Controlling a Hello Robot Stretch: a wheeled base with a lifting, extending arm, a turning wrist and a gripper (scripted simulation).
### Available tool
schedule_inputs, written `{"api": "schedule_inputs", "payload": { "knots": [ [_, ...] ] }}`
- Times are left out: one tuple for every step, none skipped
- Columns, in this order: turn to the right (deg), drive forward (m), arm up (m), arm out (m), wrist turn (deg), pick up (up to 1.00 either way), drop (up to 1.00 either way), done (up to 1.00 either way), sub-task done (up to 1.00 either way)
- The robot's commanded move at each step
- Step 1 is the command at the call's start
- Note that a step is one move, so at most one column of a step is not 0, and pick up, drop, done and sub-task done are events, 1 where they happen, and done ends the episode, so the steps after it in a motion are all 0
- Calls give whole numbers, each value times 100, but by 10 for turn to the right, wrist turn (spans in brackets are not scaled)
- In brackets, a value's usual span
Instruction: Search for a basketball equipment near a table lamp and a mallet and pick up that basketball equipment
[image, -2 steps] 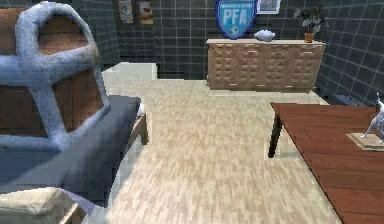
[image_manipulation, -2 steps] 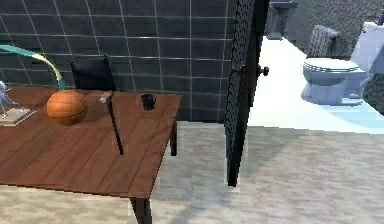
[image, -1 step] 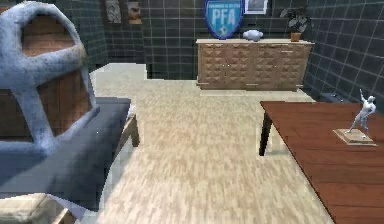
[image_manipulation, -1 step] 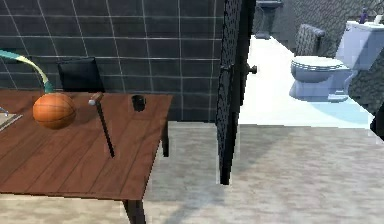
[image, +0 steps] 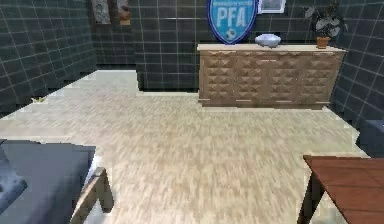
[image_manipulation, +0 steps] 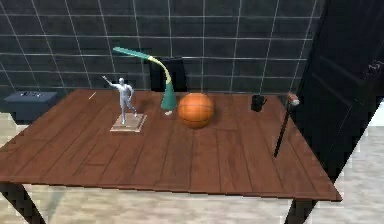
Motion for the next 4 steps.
{"api": "schedule_inputs", "payload": {
  "knots": [
    [450,0,0,0,0,0,0,0,0],
    [-360,0,0,0,0,0,0,0,0],
    [450,0,0,0,0,0,0,0,0],
    [450,0,0,0,0,0,0,0,0]
  ]
}}
